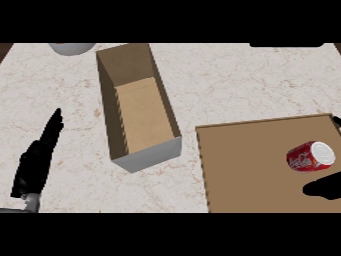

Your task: Pick the can from the tray and place it in the cardboard box

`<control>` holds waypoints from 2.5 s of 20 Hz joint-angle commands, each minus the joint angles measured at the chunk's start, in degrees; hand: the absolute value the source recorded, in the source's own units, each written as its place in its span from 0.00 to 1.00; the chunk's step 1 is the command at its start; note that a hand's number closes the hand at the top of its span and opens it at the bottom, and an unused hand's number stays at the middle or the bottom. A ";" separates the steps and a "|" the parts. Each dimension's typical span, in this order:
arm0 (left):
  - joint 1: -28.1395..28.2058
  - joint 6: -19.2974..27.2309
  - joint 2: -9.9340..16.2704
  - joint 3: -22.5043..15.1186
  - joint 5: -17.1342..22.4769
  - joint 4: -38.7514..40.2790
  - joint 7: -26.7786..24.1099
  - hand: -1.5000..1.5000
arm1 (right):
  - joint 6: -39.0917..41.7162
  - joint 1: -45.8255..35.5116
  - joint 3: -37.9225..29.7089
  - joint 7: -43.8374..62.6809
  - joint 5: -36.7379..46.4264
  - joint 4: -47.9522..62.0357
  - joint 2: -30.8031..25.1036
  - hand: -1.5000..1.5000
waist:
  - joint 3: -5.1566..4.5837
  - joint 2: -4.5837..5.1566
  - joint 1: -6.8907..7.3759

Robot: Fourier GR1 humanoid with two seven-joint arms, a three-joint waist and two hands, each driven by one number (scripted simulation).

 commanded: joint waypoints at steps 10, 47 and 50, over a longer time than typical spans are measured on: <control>-2.73 -2.97 -3.68 3.99 -3.88 5.27 -1.87 0.50 | 3.51 1.05 -1.77 -0.18 7.74 2.72 7.58 0.00 | 0.00 0.04 -0.19; 0.08 -9.55 -7.01 9.46 -8.68 -3.78 3.78 0.50 | -0.60 5.44 17.23 -7.66 44.89 2.41 21.17 1.00 | -0.03 -0.20 0.22; -0.70 -11.70 -5.83 11.80 -6.23 -0.83 2.03 0.50 | -0.48 6.59 26.14 -2.53 53.34 -0.55 24.38 1.00 | -0.07 -0.13 -0.01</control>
